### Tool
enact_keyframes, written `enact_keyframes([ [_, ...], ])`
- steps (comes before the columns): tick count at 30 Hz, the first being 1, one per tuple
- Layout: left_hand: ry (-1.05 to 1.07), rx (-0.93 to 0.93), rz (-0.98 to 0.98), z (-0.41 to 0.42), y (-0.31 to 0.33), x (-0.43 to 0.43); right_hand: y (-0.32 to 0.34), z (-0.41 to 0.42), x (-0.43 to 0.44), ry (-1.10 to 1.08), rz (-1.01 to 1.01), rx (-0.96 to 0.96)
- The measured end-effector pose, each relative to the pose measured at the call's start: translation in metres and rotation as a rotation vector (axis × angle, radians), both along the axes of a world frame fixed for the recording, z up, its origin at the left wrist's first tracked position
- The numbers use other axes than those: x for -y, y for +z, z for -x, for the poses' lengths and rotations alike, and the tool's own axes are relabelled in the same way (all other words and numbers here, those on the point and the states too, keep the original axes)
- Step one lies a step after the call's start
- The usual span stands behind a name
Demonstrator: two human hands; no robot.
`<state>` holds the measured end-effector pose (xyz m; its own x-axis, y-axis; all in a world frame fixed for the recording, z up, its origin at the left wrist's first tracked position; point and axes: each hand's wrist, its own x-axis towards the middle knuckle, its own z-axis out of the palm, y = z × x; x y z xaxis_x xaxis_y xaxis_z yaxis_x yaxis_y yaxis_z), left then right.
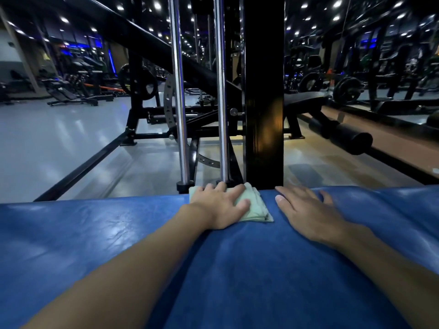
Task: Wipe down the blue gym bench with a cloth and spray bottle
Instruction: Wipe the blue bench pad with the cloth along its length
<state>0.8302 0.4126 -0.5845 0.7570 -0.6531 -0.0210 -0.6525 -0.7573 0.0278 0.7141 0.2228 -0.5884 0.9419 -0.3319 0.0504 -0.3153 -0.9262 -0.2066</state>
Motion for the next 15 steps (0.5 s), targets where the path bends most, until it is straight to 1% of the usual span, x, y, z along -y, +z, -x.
enact_keyframes([
  [2,0.051,0.004,-0.006,-0.006,0.001,-0.018,0.005,-0.002,-0.007,-0.002,0.102,-0.032],
  [3,0.067,0.007,-0.014,-0.008,0.001,-0.021,0.006,-0.005,-0.014,0.012,0.097,-0.020],
  [6,0.044,0.005,-0.021,-0.007,0.002,-0.013,0.004,-0.010,-0.040,0.081,-0.028,-0.011],
  [10,0.006,0.015,-0.008,-0.007,0.001,-0.008,-0.004,-0.012,-0.044,0.109,0.028,-0.074],
  [15,-0.007,0.004,-0.030,-0.019,0.002,-0.041,-0.001,-0.009,-0.046,0.098,0.081,-0.121],
])
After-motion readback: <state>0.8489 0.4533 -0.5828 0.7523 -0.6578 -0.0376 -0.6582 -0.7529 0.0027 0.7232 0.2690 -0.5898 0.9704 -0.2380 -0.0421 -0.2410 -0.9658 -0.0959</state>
